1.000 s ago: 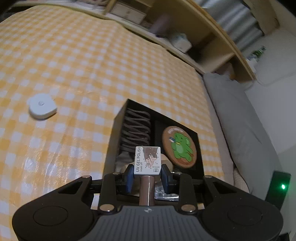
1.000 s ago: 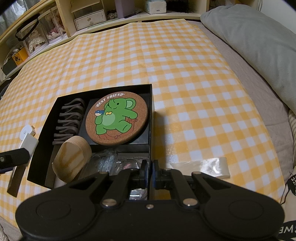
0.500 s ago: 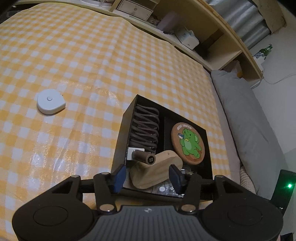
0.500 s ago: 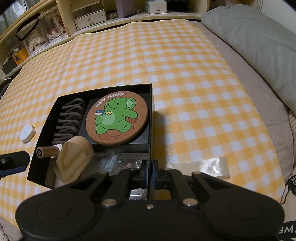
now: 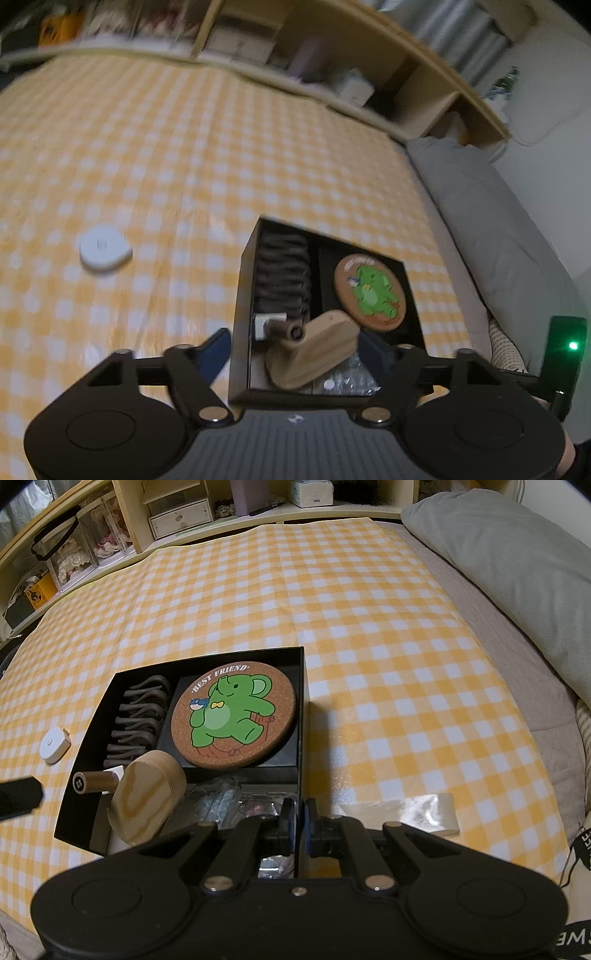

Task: Organize rigid objects
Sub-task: 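Carry the polish bottle into the tray beside the wooden block and release, then move the left gripper to the white tape measure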

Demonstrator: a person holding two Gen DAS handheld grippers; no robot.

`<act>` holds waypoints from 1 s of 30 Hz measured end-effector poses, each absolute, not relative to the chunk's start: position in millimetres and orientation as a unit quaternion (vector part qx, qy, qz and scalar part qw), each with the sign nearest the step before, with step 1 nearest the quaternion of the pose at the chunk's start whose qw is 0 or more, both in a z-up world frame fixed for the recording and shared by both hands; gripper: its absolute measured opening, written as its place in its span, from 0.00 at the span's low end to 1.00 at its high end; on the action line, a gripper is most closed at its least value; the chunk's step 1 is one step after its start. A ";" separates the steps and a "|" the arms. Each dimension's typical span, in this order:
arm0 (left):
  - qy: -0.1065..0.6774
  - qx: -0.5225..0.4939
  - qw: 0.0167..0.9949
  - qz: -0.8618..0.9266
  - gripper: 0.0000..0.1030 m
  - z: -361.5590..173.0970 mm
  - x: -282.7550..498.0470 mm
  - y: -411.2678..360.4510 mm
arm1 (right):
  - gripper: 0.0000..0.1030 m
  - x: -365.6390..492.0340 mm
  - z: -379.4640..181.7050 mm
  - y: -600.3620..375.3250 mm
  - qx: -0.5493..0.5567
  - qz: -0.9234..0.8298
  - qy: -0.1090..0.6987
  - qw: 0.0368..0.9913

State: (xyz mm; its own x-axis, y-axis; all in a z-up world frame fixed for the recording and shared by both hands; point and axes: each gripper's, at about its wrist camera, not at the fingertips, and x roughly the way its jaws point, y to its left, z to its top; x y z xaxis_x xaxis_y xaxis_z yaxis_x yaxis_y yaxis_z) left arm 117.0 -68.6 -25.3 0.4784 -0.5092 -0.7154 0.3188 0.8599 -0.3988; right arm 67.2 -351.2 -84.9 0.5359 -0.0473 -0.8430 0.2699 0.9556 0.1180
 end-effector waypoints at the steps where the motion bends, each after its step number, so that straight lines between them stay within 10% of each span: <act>1: 0.440 -0.101 0.858 -0.244 0.85 -20.1 115.9 -69.0 | 0.06 67.2 -84.9 -351.2 0.117 -0.091 0.473 0.868; 6: 0.383 -0.068 0.891 -0.234 1.00 6.0 116.1 -64.2 | 0.06 67.5 -84.9 -351.4 0.116 -0.091 0.473 0.868; 30: 0.401 -0.033 0.915 -0.041 1.00 -83.2 218.9 -2.2 | 0.05 65.9 -81.9 -352.2 0.114 -0.089 0.472 0.870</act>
State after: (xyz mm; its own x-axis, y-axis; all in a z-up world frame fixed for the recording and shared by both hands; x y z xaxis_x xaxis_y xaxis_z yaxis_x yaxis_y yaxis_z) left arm 218.9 -2.2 -83.2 0.6751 -0.1006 -0.7309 0.0477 0.9945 -0.0929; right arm 65.9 -352.2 -81.9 0.5392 -0.0482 -0.8408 0.2628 0.9581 0.1136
